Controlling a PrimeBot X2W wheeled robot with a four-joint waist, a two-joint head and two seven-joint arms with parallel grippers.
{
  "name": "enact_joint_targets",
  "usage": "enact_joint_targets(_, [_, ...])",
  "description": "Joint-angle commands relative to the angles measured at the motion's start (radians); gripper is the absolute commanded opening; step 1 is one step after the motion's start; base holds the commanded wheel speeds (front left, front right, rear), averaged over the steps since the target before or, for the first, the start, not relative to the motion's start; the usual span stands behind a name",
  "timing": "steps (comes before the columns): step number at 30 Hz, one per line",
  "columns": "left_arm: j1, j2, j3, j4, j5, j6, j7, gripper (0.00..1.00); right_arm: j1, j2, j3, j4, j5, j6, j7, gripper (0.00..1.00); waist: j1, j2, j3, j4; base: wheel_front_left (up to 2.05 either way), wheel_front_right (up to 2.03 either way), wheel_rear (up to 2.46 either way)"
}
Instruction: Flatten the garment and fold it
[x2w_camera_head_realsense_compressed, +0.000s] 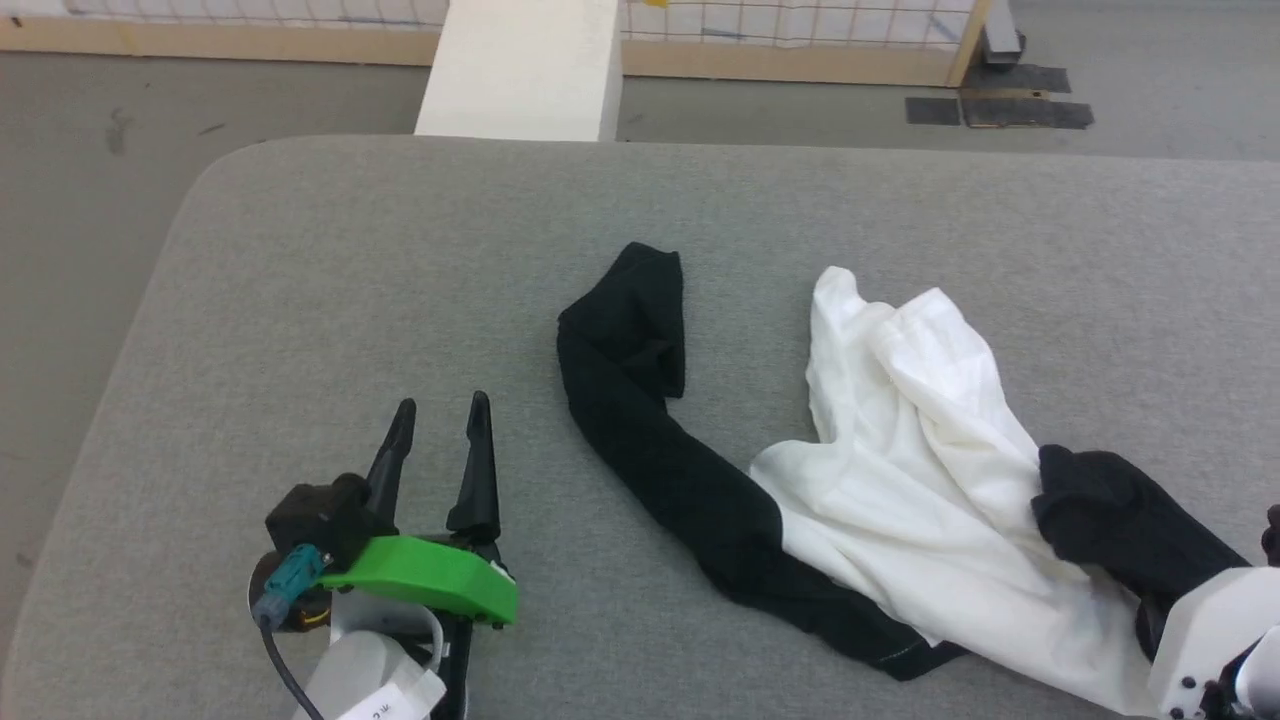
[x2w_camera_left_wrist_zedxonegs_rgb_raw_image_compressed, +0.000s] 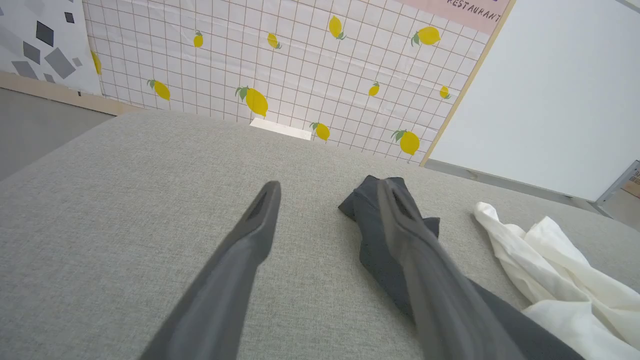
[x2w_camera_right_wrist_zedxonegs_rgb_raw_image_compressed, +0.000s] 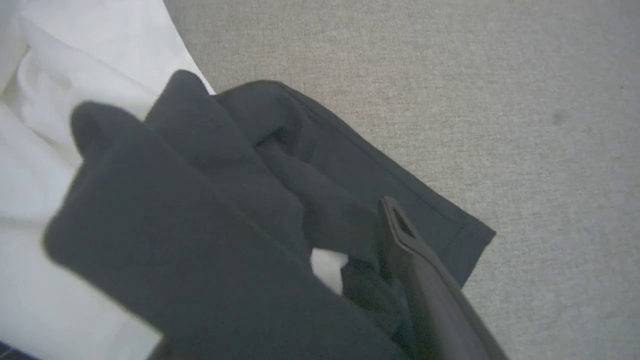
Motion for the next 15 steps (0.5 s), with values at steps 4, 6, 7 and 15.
enact_joint_targets(4, [-0.004, -0.001, 0.006, -0.013, -0.003, 0.003, -0.004, 1.00, 0.001, 0.002, 0.012, 0.038, 0.031, -0.002, -0.006, 1.00, 0.0000, -0.0001, 0.023, -0.033, 0.00, 0.00, 0.00])
enact_joint_targets(6, [-0.013, 0.002, 0.008, -0.018, 0.000, 0.003, -0.004, 1.00, -0.021, 0.002, 0.024, 0.084, 0.030, -0.002, -0.007, 1.00, 0.0000, -0.0001, 0.039, -0.040, 0.00, 0.00, 0.00])
enact_joint_targets(7, [-0.017, 0.003, 0.010, -0.018, 0.001, 0.002, -0.004, 1.00, -0.031, 0.002, 0.027, 0.104, 0.028, -0.002, -0.007, 1.00, 0.0000, -0.0001, 0.045, -0.042, 0.00, 0.00, 0.00])
enact_joint_targets(15, [-0.026, 0.006, 0.014, -0.020, 0.007, 0.003, -0.004, 1.00, -0.120, 0.002, -0.060, 0.199, 0.044, -0.002, -0.069, 0.00, 0.0000, -0.0001, 0.069, -0.050, 0.00, 0.00, 0.00])
